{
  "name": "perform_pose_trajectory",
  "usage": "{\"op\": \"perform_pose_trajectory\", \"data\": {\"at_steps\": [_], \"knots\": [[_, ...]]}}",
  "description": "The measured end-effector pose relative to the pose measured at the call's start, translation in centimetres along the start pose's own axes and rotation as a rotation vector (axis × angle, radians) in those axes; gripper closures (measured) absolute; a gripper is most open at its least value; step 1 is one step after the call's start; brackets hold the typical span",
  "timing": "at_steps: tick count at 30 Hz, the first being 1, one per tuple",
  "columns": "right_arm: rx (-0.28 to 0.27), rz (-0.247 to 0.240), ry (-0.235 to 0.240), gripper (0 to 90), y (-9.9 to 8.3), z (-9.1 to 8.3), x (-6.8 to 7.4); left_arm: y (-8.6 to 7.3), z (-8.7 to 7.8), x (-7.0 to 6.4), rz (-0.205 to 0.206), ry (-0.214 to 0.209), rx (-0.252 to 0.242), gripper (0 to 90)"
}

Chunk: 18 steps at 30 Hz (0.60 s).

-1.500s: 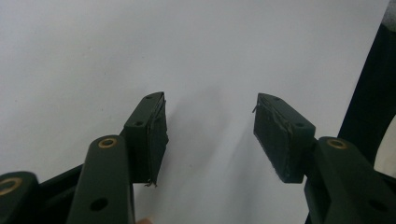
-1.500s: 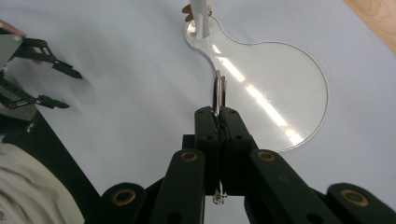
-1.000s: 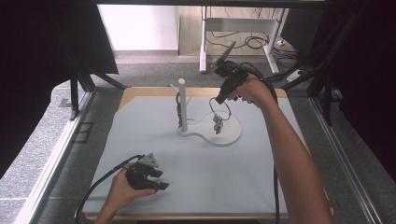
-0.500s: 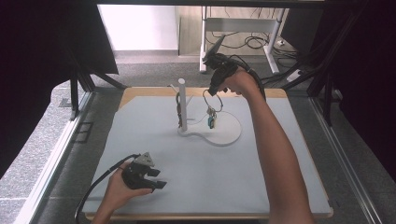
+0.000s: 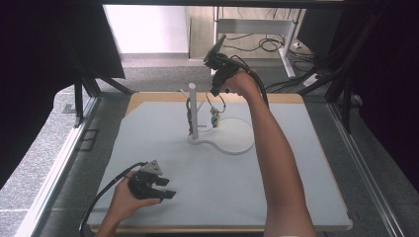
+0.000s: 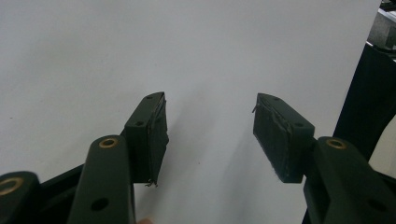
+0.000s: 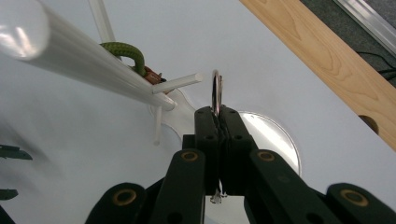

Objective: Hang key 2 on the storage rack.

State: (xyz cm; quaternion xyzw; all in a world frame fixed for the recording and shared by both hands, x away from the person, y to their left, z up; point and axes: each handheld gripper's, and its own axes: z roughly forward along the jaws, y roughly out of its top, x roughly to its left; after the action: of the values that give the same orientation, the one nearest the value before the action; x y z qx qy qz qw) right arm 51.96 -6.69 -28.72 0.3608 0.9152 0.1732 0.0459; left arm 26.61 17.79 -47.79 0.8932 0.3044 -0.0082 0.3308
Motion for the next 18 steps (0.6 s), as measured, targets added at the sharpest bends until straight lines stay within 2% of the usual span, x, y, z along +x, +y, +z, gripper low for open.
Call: {"op": "perform_pose_trajectory", "data": {"at_steps": [8,18], "knots": [[-0.003,0.011,0.010,88.5,0.0,1.7,-0.1,-0.2,-0.2,0.0,-0.001,0.004,0.004,44.8],[0.004,-0.015,0.026,88.5,0.2,2.8,0.8,-0.4,-0.2,-0.1,-0.003,0.007,0.004,44.8]]}}
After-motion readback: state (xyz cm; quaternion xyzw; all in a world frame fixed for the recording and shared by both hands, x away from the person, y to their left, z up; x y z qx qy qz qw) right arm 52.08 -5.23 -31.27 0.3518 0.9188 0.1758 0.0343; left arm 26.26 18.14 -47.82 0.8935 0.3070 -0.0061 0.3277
